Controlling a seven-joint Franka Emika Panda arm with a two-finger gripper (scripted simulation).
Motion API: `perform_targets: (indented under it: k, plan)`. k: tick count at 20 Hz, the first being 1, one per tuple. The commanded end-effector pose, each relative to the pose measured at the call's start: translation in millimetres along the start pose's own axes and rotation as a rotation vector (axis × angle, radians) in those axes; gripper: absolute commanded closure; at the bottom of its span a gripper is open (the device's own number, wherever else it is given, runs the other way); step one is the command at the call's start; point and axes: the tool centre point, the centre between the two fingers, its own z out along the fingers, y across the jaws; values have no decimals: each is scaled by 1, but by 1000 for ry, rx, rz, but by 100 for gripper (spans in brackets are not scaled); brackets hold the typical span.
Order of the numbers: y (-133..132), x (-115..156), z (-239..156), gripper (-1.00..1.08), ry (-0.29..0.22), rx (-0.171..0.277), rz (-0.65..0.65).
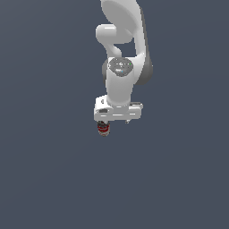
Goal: Pick up the object and move it to a goal position.
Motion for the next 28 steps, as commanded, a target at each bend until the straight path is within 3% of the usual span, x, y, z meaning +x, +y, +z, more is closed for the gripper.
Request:
perform_targets:
  k: [1, 9, 15, 28]
  plan:
    - [0, 0, 0, -92, 0, 0, 0]
    - [4, 12, -25, -92, 36, 1, 4]
    - [7, 10, -23, -92, 36, 2, 12]
    - [57, -30, 20, -92, 28, 20, 147]
